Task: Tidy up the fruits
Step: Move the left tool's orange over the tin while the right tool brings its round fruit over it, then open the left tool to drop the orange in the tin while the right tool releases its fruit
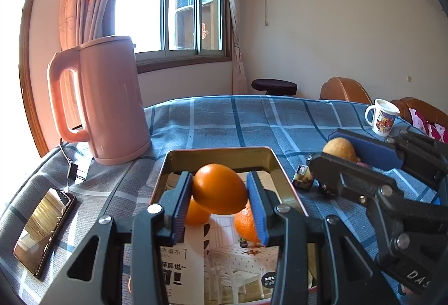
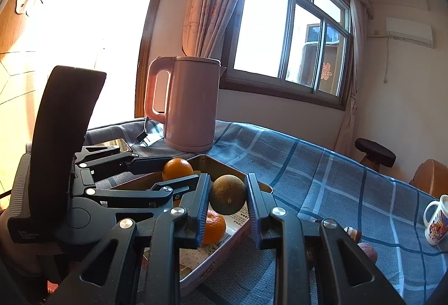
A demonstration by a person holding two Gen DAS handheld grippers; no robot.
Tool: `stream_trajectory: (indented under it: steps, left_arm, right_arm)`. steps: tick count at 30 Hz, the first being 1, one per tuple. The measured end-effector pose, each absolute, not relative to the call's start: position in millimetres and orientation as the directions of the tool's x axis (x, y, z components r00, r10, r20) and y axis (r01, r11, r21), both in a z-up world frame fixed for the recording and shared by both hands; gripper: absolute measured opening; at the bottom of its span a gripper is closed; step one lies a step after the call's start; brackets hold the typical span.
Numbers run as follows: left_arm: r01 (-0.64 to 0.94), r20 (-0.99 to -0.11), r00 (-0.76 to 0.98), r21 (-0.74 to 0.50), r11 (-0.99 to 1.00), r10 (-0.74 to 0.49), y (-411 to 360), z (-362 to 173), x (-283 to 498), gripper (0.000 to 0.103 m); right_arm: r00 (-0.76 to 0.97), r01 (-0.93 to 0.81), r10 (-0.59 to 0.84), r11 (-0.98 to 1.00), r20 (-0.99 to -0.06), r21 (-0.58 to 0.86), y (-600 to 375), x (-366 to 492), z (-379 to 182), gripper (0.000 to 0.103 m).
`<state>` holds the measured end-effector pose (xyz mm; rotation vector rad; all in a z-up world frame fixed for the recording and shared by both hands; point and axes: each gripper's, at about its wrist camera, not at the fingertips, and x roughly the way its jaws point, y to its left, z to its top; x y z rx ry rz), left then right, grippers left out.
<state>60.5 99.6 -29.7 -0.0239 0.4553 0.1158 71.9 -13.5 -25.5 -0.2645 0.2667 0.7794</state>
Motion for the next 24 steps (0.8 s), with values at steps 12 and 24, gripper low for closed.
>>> stream_trajectory:
  steps: [12,24]
  left_arm:
    - [-0.123,-0.479,0.871,-0.001,0.992,0.108,110,-33,66,0.042]
    - [-0.095,-0.531,0.845,-0.026,0.995,0.067,116,-38,71,0.042]
  right_arm:
    - [0.659,-0.731,0.653,0.672,-0.374,-0.116,-3,76,-38,0.027]
    - [0.618,-0.757,0.649,0.643,-0.444,-0.114,11,82,-46,0.027]
